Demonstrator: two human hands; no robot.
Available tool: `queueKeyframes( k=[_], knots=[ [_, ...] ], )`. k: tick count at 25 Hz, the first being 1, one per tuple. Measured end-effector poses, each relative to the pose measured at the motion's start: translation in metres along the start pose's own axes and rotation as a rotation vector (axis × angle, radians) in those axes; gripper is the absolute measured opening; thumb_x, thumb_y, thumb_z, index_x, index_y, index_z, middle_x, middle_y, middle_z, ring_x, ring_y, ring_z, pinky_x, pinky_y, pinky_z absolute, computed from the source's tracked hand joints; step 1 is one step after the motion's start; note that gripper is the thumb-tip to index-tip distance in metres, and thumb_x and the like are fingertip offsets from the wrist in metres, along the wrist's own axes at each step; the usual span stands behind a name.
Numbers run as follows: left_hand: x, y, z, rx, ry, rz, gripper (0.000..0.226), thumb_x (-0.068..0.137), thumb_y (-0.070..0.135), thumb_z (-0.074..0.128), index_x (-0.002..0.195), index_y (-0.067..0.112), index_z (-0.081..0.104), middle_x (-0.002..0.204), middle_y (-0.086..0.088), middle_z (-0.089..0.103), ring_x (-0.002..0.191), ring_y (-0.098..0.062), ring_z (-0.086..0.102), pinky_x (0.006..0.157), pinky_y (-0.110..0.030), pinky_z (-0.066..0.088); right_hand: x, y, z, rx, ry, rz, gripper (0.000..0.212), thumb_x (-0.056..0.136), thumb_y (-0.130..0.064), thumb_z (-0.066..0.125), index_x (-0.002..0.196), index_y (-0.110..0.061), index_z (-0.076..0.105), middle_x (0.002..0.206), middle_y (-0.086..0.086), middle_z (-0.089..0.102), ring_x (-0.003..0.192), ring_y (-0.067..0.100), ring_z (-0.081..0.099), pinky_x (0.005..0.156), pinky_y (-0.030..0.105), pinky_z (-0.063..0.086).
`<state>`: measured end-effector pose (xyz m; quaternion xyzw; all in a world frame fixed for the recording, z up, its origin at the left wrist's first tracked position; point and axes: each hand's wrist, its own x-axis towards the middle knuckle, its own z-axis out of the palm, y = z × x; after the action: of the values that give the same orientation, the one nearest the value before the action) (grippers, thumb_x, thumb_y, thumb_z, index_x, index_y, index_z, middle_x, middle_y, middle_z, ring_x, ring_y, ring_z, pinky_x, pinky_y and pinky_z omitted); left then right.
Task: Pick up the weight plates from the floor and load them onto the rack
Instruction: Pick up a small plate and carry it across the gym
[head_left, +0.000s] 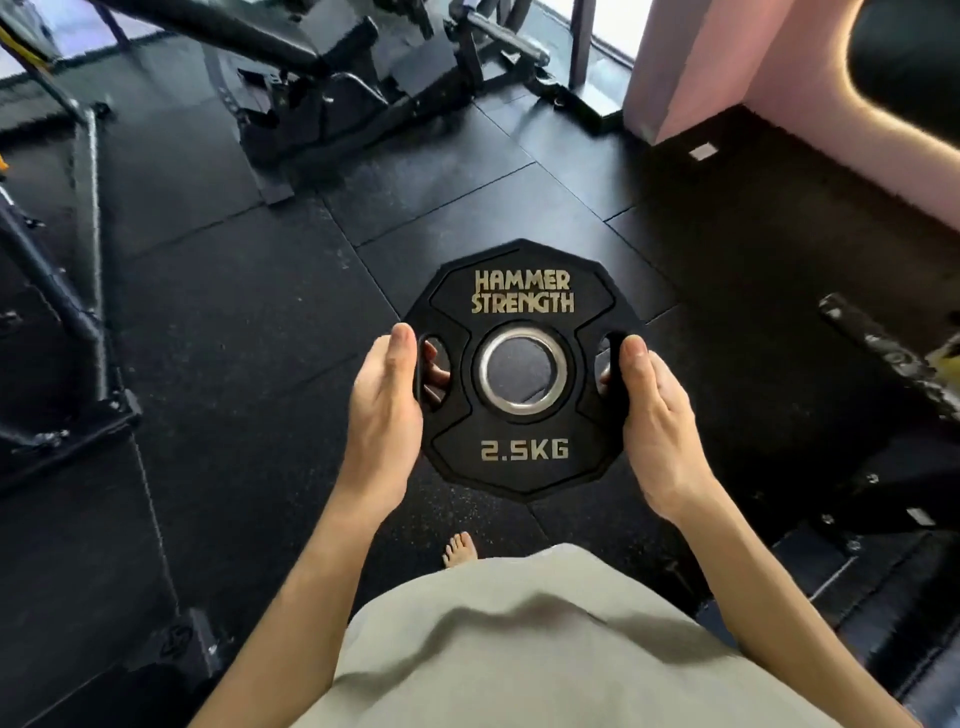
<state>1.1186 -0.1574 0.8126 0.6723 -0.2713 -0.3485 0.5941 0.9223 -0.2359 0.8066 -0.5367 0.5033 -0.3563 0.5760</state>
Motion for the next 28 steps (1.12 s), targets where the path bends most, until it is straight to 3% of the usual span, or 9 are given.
queueKeyframes(
  k=[3,7,11,14,19,22,25,28],
  knots=[
    [0.093,0.023,0.025,0.013,-0.124,0.013,0.048,0.094,0.059,0.039,0.088,0.018,0.063,0.077,0.007,0.063,0.078,-0.014,0.059,0.090,-0.053,0.050,0.072,-0.018,0.010,0.026,0.121,0.014,0.048,0.097,-0.059,0.039,0.081,-0.017,0.054,0.076,-0.002,0.053,0.074,0.013,0.050,0.071,0.038,0.043],
    [0.202,0.035,0.075,0.044,-0.254,0.036,0.045,0.094,0.059,0.039,0.084,0.023,0.063,0.078,0.007,0.064,0.078,-0.015,0.060,0.087,-0.049,0.050,0.170,-0.029,0.007,0.067,0.230,0.017,0.048,0.094,-0.061,0.040,0.078,-0.018,0.054,0.070,-0.009,0.054,0.070,0.008,0.051,0.070,0.035,0.043],
    [0.317,0.054,0.148,0.025,-0.345,0.045,0.041,0.094,0.055,0.039,0.080,0.024,0.063,0.073,0.010,0.063,0.072,-0.009,0.059,0.080,-0.043,0.048,0.288,-0.047,-0.013,0.120,0.283,0.058,0.051,0.085,-0.072,0.043,0.076,-0.023,0.056,0.074,-0.003,0.055,0.075,0.016,0.052,0.073,0.041,0.045],
    [0.395,0.075,0.204,-0.002,-0.398,0.065,0.040,0.094,0.054,0.040,0.081,0.024,0.063,0.072,0.009,0.063,0.070,-0.010,0.059,0.076,-0.040,0.049,0.371,-0.070,-0.033,0.106,0.330,0.042,0.057,0.082,-0.078,0.043,0.074,-0.023,0.056,0.072,-0.007,0.055,0.073,0.011,0.051,0.072,0.036,0.044],
    [0.510,0.097,0.291,-0.026,-0.474,0.052,0.042,0.094,0.051,0.040,0.087,0.014,0.058,0.068,0.008,0.063,0.060,-0.007,0.058,0.058,-0.024,0.049,0.492,-0.100,-0.063,0.101,0.402,0.041,0.050,0.088,-0.064,0.041,0.079,-0.017,0.054,0.074,-0.005,0.053,0.072,0.007,0.050,0.074,0.031,0.042],
    [0.588,0.105,0.347,-0.036,-0.528,0.070,0.043,0.093,0.051,0.042,0.087,0.012,0.057,0.069,0.006,0.063,0.061,-0.011,0.058,0.061,-0.030,0.049,0.573,-0.109,-0.082,0.111,0.472,0.029,0.047,0.090,-0.059,0.041,0.078,-0.017,0.055,0.073,-0.006,0.054,0.069,0.002,0.051,0.073,0.026,0.043],
    [0.670,0.117,0.409,-0.041,-0.605,0.099,0.039,0.099,0.047,0.041,0.086,0.013,0.058,0.068,0.007,0.063,0.060,-0.008,0.057,0.060,-0.027,0.048,0.661,-0.121,-0.100,0.098,0.556,0.029,0.046,0.094,-0.057,0.040,0.078,-0.016,0.055,0.075,-0.004,0.053,0.067,-0.001,0.050,0.073,0.024,0.042],
    [0.752,0.144,0.472,-0.033,-0.661,0.073,0.041,0.096,0.049,0.043,0.087,0.013,0.058,0.069,0.007,0.063,0.060,-0.009,0.057,0.062,-0.030,0.048,0.746,-0.141,-0.117,0.146,0.643,0.048,0.052,0.088,-0.067,0.044,0.080,-0.018,0.058,0.081,0.005,0.057,0.080,0.015,0.056,0.086,0.038,0.049]
  ],
)
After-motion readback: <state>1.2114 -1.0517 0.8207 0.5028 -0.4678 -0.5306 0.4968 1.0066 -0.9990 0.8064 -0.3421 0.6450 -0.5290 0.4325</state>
